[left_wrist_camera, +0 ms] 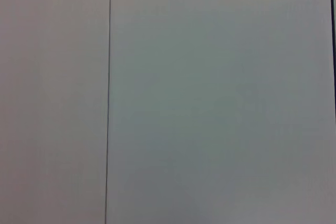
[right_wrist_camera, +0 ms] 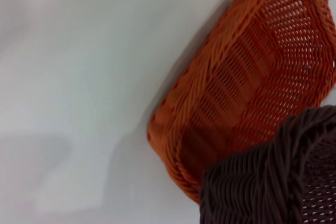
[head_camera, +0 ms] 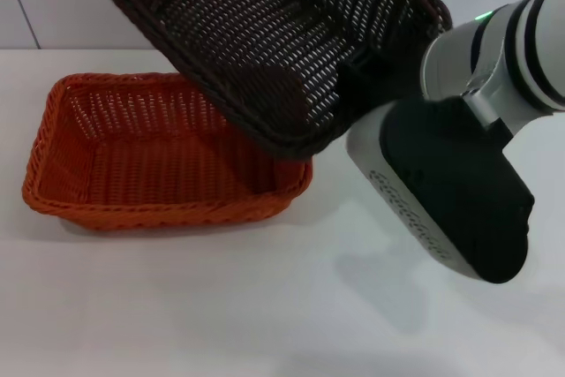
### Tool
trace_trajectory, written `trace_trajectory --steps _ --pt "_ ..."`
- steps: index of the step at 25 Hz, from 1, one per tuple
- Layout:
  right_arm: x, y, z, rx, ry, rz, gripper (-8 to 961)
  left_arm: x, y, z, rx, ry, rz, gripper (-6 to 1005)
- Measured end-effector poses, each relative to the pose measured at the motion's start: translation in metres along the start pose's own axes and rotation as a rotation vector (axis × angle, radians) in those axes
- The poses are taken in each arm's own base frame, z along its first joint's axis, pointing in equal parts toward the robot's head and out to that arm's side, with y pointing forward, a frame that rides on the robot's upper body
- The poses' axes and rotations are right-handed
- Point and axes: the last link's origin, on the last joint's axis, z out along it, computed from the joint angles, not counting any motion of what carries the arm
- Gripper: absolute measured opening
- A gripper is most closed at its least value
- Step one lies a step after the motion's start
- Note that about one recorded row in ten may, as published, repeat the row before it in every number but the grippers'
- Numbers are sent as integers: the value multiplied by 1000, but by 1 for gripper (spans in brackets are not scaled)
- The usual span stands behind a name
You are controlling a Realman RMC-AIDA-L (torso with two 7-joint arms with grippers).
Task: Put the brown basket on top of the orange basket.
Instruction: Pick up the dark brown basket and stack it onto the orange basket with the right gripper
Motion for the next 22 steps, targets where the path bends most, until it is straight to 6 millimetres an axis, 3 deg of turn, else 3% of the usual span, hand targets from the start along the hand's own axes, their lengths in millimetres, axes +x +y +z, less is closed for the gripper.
trace_trajectory --steps 5,11,22 --pt "7 3 16 81 3 -143 128 2 3 4 -3 7 -19 787" --pt "-5 19 41 104 -84 -318 127 3 7 8 -6 9 -27 786" --pt "1 24 62 141 -81 -398 127 1 7 9 2 -1 -32 785"
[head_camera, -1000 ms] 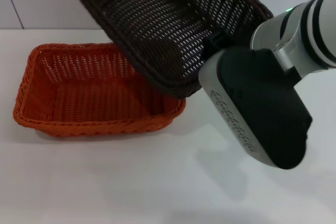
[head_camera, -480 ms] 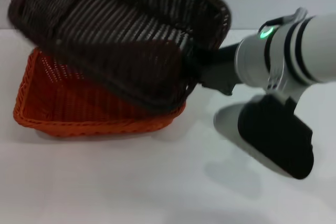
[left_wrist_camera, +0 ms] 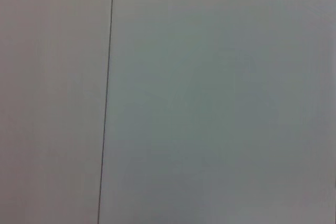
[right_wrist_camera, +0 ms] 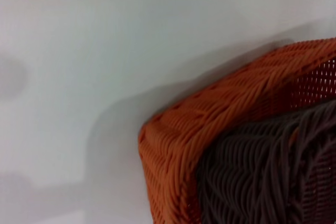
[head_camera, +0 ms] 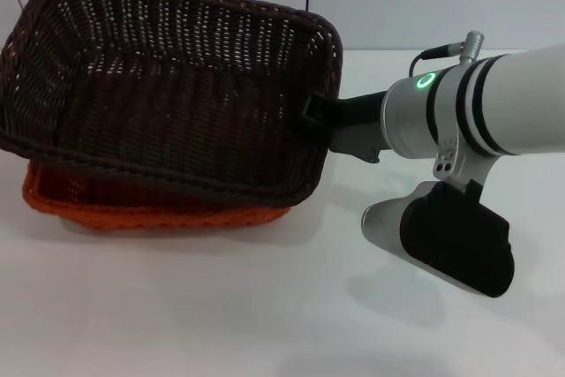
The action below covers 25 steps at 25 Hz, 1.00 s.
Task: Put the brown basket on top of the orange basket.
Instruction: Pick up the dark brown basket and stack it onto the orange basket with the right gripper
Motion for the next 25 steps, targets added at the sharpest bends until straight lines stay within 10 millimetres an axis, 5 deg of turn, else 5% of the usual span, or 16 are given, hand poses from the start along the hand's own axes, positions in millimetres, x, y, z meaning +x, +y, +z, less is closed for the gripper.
trace_trajectory --steps 17,25 --pt "-2 14 -2 17 24 135 193 -2 6 5 -9 -22 -11 782" --pt "-10 23 -21 24 38 163 509 -2 10 8 -25 -27 4 781"
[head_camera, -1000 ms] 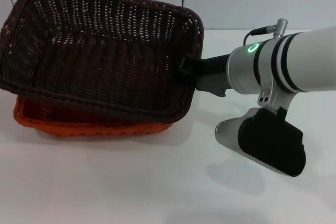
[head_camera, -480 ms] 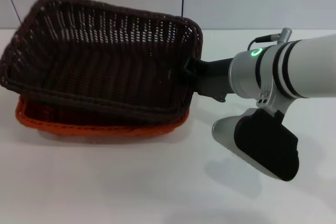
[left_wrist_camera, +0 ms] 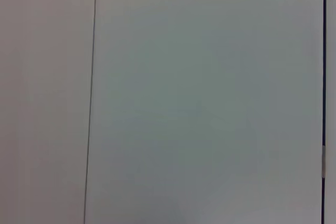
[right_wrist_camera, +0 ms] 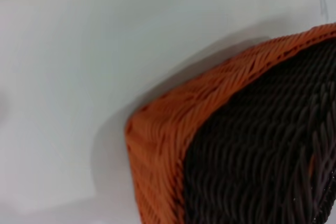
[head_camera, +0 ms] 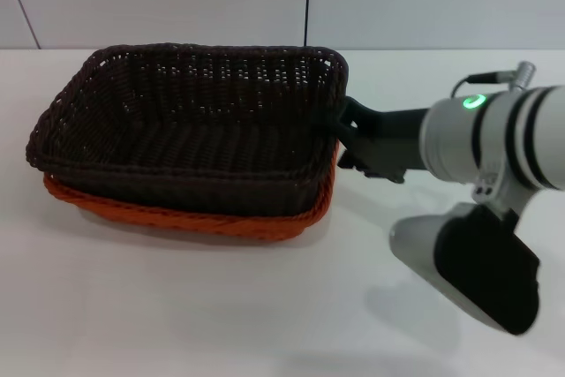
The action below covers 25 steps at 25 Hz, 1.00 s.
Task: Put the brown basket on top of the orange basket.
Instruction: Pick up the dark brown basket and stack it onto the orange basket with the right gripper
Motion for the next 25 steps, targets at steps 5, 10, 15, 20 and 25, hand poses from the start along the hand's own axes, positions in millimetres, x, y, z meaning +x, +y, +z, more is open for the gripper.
trace_trajectory --steps 5,10,15,20,25 --pt "-8 10 -15 -2 20 11 645 -1 -2 0 1 -6 5 781" --pt "-23 24 -33 7 33 58 694 -1 -3 0 4 -10 9 781" --pt "-46 37 -50 20 35 108 694 -1 -4 1 2 -8 12 781" --pt "-39 37 -51 152 156 169 694 1 1 6 -17 -4 19 781" --pt "-27 20 -49 408 264 287 693 1 3 8 -26 -6 24 781"
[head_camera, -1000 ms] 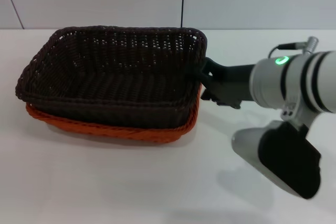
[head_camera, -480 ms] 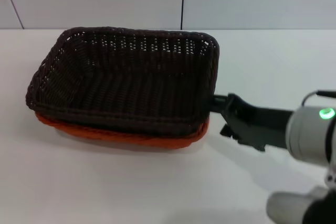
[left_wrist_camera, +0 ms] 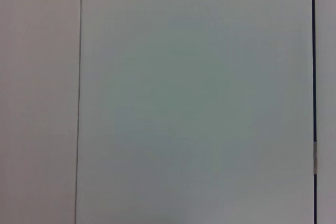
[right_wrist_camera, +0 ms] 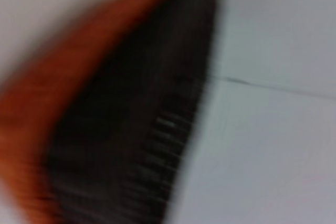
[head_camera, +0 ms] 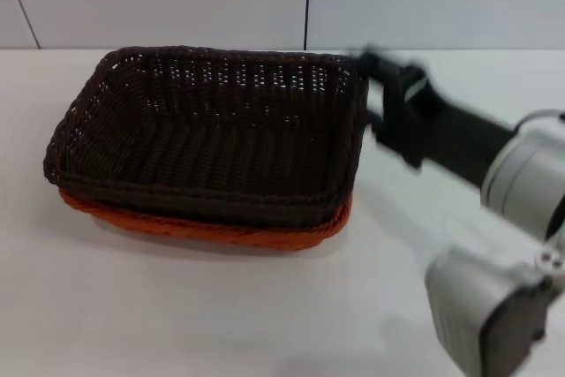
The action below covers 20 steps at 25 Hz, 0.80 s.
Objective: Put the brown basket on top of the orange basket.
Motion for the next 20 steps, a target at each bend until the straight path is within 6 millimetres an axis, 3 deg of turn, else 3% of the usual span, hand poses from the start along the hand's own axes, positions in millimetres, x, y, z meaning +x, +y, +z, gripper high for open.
trace_trajectory --steps 2,3,7,12,15,20 --pt "16 -11 8 172 88 124 693 0 0 0 -1 0 0 781" --pt "16 -11 8 172 88 124 693 0 0 0 -1 0 0 781" --pt "51 -12 19 386 252 322 693 1 -1 -2 4 7 -1 781" --pt "79 14 22 575 390 560 693 2 -1 0 6 14 -3 781" --pt "83 28 13 677 394 715 693 3 -1 2 4 18 -1 781" --pt "94 71 -12 844 395 965 694 5 -1 3 4 27 -1 781"
